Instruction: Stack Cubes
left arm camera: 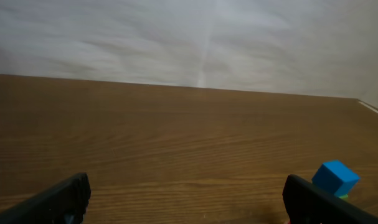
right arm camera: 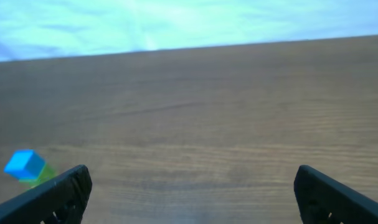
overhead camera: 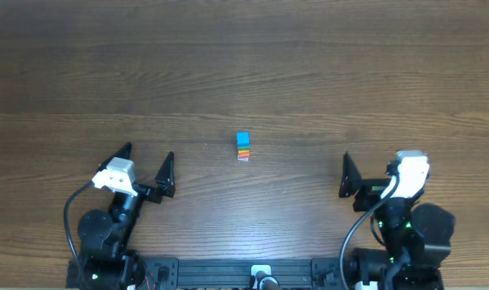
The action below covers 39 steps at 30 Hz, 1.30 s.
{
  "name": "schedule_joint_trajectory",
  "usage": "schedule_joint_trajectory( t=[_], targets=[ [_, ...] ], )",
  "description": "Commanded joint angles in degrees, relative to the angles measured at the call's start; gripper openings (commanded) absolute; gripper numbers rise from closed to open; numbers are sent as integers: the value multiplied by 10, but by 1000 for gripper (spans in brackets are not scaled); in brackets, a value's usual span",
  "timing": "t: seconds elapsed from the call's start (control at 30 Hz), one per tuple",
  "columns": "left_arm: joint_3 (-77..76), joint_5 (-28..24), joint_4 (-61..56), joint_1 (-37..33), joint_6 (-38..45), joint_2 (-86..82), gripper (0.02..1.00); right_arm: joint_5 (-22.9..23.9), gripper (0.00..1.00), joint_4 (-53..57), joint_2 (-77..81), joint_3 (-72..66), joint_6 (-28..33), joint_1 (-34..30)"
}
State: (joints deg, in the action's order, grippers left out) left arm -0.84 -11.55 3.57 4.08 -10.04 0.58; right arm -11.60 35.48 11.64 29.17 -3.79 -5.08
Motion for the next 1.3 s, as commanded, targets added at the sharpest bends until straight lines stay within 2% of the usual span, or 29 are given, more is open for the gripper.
schedule_joint_trajectory(
  t=[0.03, 0.27, 0.43, 0.93, 1.3],
  targets=[
    [5, 7, -2, 2, 8, -3, 998, -23, 991, -26, -28, -57, 7, 10],
    [5, 7, -2, 2, 8, -3, 998, -3, 993, -144, -49, -141, 13, 33],
    [5, 7, -2, 2, 8, -3, 998, 55, 993, -195, -63, -166, 27, 50],
    [5, 7, -2, 2, 8, -3, 996, 55, 991, -310, -97, -255, 52, 80],
    [5, 7, -2, 2, 8, -3, 998, 45, 993, -318, -114, -274, 51, 45]
  ],
)
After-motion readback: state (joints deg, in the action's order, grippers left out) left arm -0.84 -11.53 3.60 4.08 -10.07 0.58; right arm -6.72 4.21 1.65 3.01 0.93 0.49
